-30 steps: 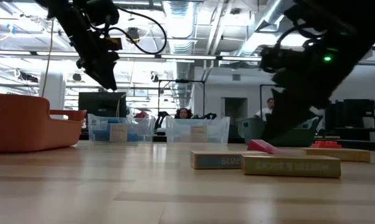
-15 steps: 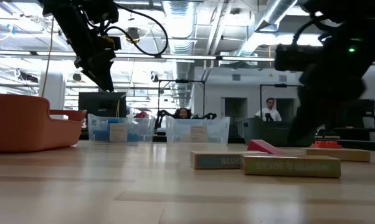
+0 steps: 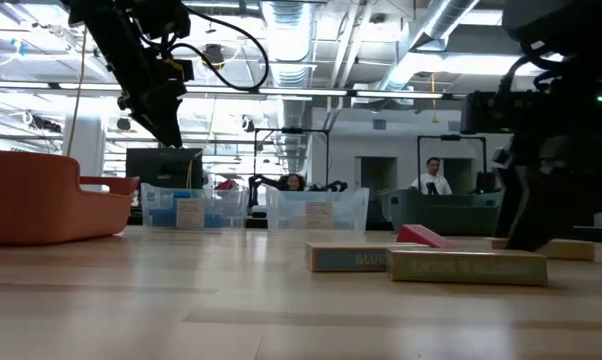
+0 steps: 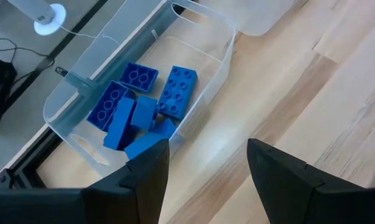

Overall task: Sort blocks
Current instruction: Put the light brown block into the right transparent bin

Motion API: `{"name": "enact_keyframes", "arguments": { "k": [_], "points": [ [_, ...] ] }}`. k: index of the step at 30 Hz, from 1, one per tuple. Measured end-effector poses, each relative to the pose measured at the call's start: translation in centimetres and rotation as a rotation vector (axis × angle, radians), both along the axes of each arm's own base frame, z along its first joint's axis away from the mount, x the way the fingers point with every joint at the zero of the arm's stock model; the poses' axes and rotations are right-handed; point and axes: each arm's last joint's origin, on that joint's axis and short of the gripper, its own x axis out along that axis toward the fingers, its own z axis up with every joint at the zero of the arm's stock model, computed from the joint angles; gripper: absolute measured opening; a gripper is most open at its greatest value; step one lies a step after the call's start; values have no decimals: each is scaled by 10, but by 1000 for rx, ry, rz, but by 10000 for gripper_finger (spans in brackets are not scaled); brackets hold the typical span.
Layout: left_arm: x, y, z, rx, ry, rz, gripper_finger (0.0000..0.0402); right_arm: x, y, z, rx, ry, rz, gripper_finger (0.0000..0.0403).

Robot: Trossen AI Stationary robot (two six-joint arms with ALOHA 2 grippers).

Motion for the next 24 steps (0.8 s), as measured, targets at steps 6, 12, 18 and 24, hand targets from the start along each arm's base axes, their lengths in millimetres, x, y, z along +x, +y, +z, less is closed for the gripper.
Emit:
{"name": "enact_keyframes", "arguments": {
  "k": [6,12,18,24],
  "points": [
    [0,0,0,1,1,-3,211,0,1,-1,6,0,15,191],
    [3,-5,0,12,19,-52,211,1,-1,-1,-2,10,36,124],
    [10,-13,2,43,11,-154,211,4,-9,15,7,-17,72,124],
    [27,-22,9,100,-81,-300,211,10,-28,56,-105,-207,94,137]
  ]
}}
